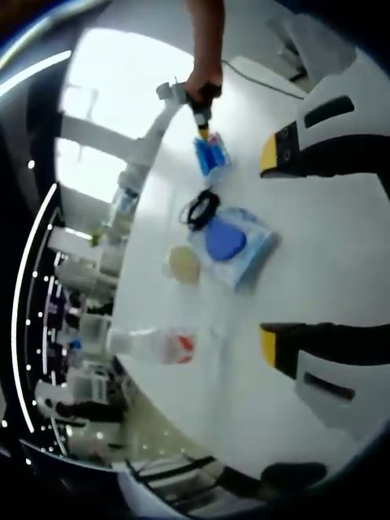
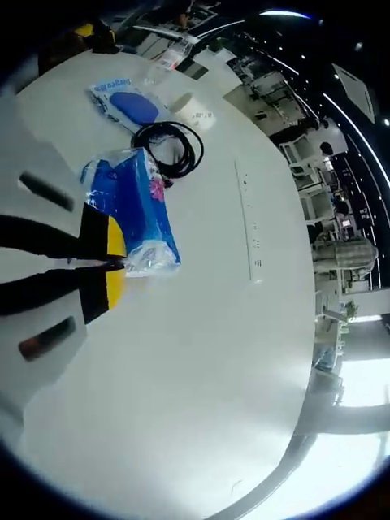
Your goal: Arrange the tabletop items into an orderly group along one side of the table until the central work area is clear of visible clutter.
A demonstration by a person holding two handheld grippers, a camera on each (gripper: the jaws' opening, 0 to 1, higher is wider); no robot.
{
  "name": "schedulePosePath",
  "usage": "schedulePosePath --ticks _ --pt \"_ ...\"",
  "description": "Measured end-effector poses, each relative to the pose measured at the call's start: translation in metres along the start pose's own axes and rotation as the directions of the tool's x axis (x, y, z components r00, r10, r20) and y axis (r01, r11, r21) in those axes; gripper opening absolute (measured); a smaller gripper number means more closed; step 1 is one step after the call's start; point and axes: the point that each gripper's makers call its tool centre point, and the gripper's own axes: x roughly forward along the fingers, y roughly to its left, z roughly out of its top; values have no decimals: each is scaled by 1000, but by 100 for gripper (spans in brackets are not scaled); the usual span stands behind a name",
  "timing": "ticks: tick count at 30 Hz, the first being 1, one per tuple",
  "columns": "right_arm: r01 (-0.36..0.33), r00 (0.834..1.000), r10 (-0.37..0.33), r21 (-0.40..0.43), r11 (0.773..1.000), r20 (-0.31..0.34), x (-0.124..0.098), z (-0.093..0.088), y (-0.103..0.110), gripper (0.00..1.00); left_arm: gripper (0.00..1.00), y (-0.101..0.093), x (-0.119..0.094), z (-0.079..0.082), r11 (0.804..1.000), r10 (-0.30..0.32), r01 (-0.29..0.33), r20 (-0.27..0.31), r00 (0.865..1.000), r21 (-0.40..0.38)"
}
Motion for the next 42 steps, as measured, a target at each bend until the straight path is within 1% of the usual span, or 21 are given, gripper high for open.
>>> schedulePosePath --ticks 4,5,7,10,11,12,17,26,29,42 --pt "-2 1000 2 -3 1000 -9 12 2 -3 1 69 -1 0 -2 1000 -1 1 -8 1000 5" --pt "1 1000 -1 -17 1000 -14 -7 -11 9 1 69 -1 0 -2 1000 0 0 -10 1000 6" --pt "4 1000 -4 -22 1000 -23 -19 -20 16 1 68 0 1 -4 1000 0 0 -16 1000 2" --pt "9 1000 -10 -29 1000 -25 -21 -21 16 1 67 0 1 -6 1000 0 0 -22 1000 -2" --pt "6 1000 -6 -25 1000 -26 -9 -16 8 2 67 0 0 -5 1000 1 -1 -21 1000 1" --pt "5 1000 -6 -23 1000 -24 -7 -15 7 2 67 0 0 -5 1000 2 -2 -21 1000 2" --pt "11 1000 -11 -1 1000 -24 -17 -20 11 2 67 -1 1 -7 1000 1 -1 -32 1000 8" --pt "30 999 -29 13 999 -35 -25 -29 8 2 67 0 1 -9 1000 4 -4 -40 999 6" --pt "37 998 -36 20 999 -49 -26 -33 6 2 67 0 2 -10 1000 3 -3 -45 999 6" --pt "27 999 -25 54 998 -45 -28 -36 6 5 67 0 1 -12 1000 9 -8 -52 999 14"
